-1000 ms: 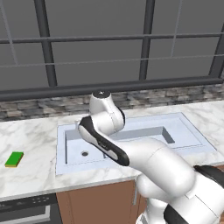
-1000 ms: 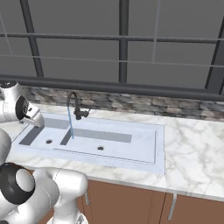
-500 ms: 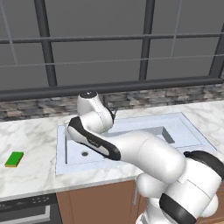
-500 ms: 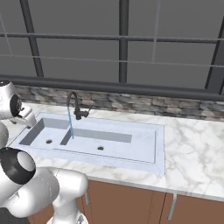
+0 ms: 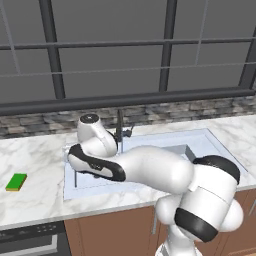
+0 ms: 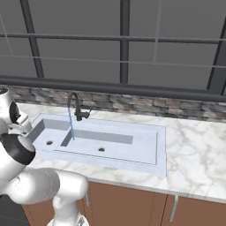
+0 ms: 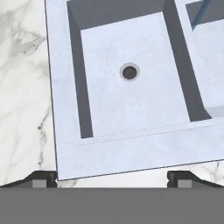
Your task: Soak the sponge with water for a few seconds and then drop it inside the sink.
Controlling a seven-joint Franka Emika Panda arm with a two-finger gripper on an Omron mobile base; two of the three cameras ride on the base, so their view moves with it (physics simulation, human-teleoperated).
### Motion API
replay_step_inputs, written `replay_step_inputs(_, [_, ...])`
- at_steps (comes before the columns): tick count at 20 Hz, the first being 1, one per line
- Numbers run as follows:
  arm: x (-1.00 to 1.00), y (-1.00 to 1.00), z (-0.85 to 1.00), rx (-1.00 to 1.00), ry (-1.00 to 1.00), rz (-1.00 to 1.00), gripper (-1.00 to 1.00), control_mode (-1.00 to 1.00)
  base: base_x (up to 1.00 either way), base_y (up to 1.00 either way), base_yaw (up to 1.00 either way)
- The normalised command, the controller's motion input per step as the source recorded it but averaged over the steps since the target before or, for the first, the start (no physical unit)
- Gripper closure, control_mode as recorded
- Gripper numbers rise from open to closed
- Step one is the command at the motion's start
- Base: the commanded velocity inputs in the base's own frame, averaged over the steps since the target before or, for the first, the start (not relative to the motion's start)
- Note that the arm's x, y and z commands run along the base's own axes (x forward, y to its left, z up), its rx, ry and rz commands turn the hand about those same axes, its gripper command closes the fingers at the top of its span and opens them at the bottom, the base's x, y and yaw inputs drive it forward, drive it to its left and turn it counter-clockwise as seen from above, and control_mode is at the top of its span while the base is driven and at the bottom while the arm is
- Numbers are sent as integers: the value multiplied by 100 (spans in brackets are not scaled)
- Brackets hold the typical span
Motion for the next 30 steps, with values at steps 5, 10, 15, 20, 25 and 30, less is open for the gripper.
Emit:
replay_step_inputs(5, [26,35,0,0,1,-2,-100,-100,0,0,0])
replay_step_inputs(10, [21,52,0,0,3,-1,-100,-100,0,0,0])
replay_step_inputs(15, [8,54,0,0,6,0,-100,-100,0,0,0])
replay_step_inputs(20, [2,41,0,0,4,0,-100,-100,0,0,0])
replay_step_inputs(25, [2,39,-2,-1,0,0,-100,-100,0,0,0])
replay_step_inputs(30, [0,37,-6,-1,0,0,-100,-100,0,0,0])
